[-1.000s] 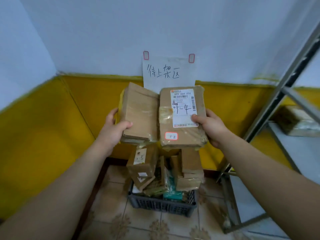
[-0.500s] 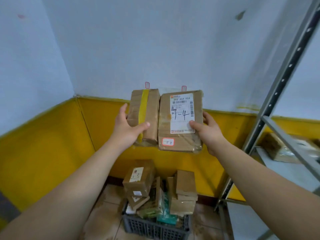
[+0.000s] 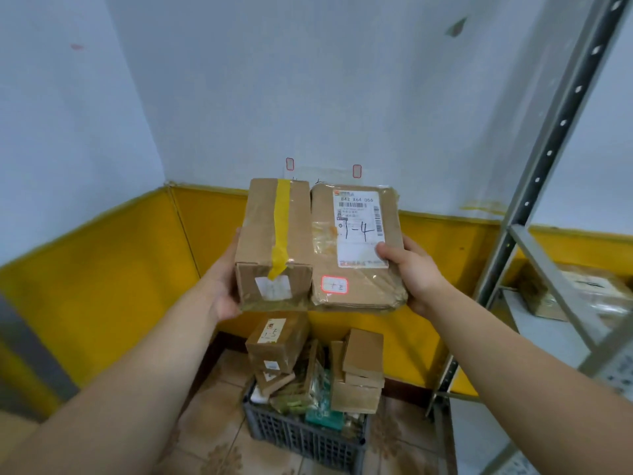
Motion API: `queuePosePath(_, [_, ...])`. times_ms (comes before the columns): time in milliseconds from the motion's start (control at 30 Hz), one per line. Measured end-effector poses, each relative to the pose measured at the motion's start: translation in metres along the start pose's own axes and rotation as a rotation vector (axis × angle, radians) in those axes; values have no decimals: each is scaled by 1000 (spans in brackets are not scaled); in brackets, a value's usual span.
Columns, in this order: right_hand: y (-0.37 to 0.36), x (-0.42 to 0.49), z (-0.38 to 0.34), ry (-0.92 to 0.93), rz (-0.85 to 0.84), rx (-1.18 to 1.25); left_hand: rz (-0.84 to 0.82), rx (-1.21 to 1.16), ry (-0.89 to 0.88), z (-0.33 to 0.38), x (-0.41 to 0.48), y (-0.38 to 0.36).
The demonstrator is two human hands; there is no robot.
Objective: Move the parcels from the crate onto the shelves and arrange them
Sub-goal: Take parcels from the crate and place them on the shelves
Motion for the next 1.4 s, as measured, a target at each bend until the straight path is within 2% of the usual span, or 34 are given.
queuePosePath(200, [0, -12, -4, 53, 59, -69, 44, 76, -148, 2, -14, 16])
queuePosePath(333, [-2, -21, -23, 125, 119, -5, 69, 119, -217, 11, -24, 28])
queuePosePath(433, [-17, -27, -35, 132, 76, 44, 67, 131, -253, 18, -28, 35])
queuePosePath(567, [-36, -35, -42, 139, 29, -13, 93, 209, -295, 34, -46, 43])
queuePosePath(767, [-57, -48, -36, 115, 18, -150, 254, 350, -430, 63, -68, 75])
queuePosePath(900, [-68, -57, -32, 99, 64, -159, 192, 420, -448, 62, -74, 69])
queuePosePath(1067, [-73, -73, -29, 66, 120, -96, -64, 379, -403, 61, -73, 65])
queuePosePath(1133, [-73, -81, -26, 58, 153, -81, -86, 432, -399, 60, -72, 65])
queuePosePath(1300, [-69, -104, -10, 19, 244, -53, -21, 505, -463, 53, -75, 66])
queuePosePath(1400, [-59, -120, -5, 26, 317, -66, -97, 475, -446, 41, -75, 60])
Point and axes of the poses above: each hand's wrist, its own x-axis towards the middle knuckle, its own y-axis out of the back of the hand, z = x × y, the point moved 10 cm from there along x, towards the middle knuckle, and after that the axes turned 15 degrees about y, right-handed, at the moved point
